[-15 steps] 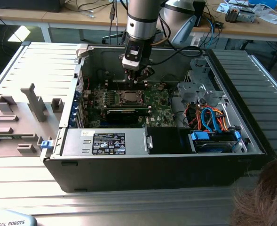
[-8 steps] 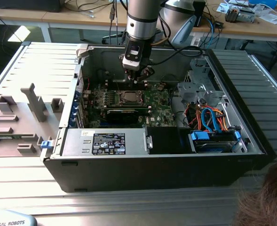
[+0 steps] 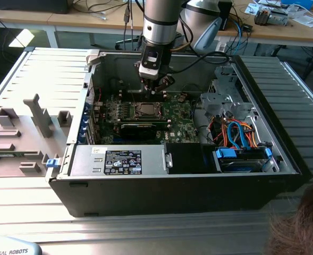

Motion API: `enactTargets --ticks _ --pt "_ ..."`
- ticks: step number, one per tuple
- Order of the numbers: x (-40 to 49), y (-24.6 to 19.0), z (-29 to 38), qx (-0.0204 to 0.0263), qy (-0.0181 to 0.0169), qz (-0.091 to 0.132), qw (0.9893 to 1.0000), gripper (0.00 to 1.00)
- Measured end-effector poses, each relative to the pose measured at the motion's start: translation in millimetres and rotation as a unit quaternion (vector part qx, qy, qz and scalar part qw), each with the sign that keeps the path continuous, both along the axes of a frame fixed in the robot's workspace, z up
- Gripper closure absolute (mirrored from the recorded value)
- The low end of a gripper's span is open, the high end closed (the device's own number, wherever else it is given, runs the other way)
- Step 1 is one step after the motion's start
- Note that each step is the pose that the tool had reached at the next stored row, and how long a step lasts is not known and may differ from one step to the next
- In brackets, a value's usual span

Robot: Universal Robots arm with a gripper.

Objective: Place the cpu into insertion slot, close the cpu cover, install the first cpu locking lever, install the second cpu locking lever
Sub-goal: 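Install the first cpu locking lever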

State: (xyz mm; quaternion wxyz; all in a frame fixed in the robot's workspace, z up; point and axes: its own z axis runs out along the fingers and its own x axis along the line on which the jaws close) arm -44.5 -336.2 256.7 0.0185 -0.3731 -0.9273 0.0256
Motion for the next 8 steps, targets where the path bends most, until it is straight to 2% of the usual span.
enactTargets --ticks 8 --pt "0.0 0.0 0.0 0.0000 0.0000 0.004 1.0000 0.89"
